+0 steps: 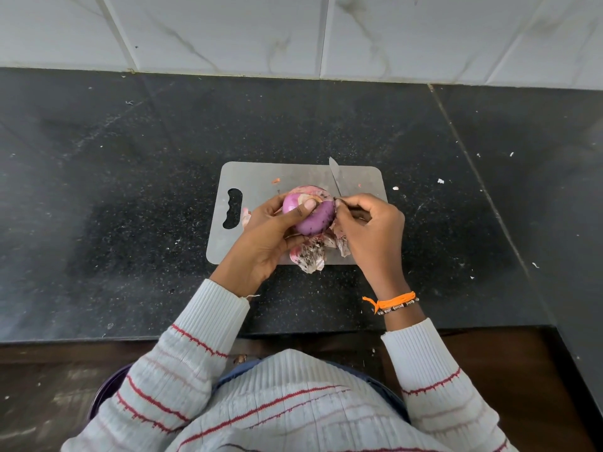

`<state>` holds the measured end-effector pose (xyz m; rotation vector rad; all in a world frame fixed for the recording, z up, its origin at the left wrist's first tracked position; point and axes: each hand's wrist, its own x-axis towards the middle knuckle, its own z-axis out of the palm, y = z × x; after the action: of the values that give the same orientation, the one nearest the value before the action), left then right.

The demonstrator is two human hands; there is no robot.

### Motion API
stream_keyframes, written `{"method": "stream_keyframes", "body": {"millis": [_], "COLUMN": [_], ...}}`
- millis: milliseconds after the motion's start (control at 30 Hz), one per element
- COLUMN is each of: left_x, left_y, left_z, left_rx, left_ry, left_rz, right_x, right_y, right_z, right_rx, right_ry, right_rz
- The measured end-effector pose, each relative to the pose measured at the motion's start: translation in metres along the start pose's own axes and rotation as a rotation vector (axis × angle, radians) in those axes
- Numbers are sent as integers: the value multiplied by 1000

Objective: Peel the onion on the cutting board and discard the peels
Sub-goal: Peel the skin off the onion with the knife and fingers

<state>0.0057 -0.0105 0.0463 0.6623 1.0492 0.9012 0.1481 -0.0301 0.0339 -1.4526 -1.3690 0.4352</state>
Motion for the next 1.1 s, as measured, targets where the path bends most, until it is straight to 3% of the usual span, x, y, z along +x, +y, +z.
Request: {"method": "stream_keyframes", "body": {"millis": [267, 633, 833, 1100], "left_x": [2, 2, 1, 0], "left_y": [1, 2, 3, 2], "left_z": [-1, 0, -1, -1], "left_rx": [14, -75, -52, 67], "left_ry": [19, 7, -12, -75], "left_rz": [11, -47, -37, 24], "right_x": [-3, -1, -2, 0], "right_y": [1, 26, 22, 2], "right_z": [1, 2, 0, -7], "right_rx": [144, -123, -84, -54], "right_ry": [-1, 14, 54, -40], "right_rz": [154, 138, 69, -261]}}
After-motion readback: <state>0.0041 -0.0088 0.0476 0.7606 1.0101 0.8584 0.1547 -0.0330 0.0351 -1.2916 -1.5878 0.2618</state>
